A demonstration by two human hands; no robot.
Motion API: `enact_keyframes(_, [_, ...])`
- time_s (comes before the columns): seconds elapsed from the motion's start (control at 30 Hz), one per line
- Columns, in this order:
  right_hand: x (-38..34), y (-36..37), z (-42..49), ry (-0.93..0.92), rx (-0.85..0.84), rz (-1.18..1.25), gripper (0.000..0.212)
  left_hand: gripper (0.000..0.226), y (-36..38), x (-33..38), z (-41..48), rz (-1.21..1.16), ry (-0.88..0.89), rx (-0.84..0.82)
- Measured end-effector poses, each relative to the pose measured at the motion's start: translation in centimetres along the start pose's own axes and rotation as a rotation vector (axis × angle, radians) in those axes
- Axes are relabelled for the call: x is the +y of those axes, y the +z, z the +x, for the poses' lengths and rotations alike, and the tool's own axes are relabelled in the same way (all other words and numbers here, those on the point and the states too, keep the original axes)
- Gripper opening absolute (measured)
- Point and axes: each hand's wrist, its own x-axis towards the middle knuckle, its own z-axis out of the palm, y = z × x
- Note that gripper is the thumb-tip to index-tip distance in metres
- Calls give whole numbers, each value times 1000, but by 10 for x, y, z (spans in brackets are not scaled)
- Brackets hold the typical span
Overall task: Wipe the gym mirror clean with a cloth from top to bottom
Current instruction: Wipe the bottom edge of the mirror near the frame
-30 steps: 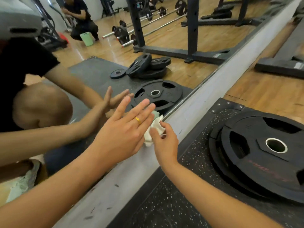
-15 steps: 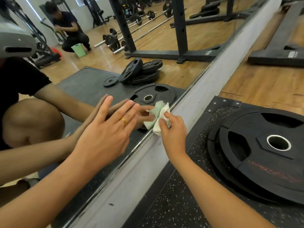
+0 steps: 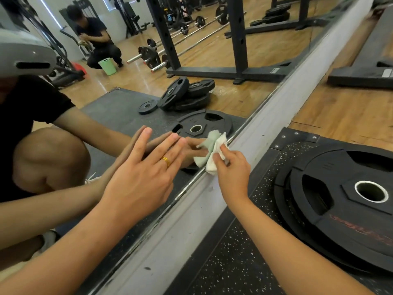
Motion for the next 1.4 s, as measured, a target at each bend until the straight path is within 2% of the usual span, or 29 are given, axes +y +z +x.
enact_keyframes(0.07, [-11, 2, 2, 45, 62, 88, 40, 57, 0, -1, -1, 11, 10, -14])
enact_keyframes(0.13, [-26, 7, 2, -3, 108, 177, 41, 58, 0, -1, -1, 25, 12, -13])
enact_keyframes(0.27, [-27, 16, 0, -115, 60, 150, 39, 55, 3, -1, -2, 6, 7, 1])
enact_keyframes(0.47, [-1, -5, 5, 25, 8, 68, 41, 57, 1, 0, -2, 12, 2, -1])
enact_keyframes(0.57, [-17, -6, 12, -20, 58, 167, 40, 59, 0, -1, -1, -1, 0, -23])
enact_keyframes(0.67, [-32, 4, 14, -52, 32, 229, 42, 61, -4, -1, -1, -30, -5, -49])
enact_keyframes(0.83, [-18, -1, 15, -81, -21, 120, 41, 56, -11, -4, 0, -61, 5, -73])
enact_keyframes(1.0, [-9, -11, 23, 118, -14, 47, 46, 58, -16, -6, 0, -46, 39, -118])
enact_keyframes(1.17, [-22, -16, 31, 84, 12, 138, 45, 58, -17, -4, 0, -81, 0, -126])
enact_keyframes(1.4, [-38, -16, 38, 60, -67, 71, 44, 58, -10, -1, 1, -190, -34, -64])
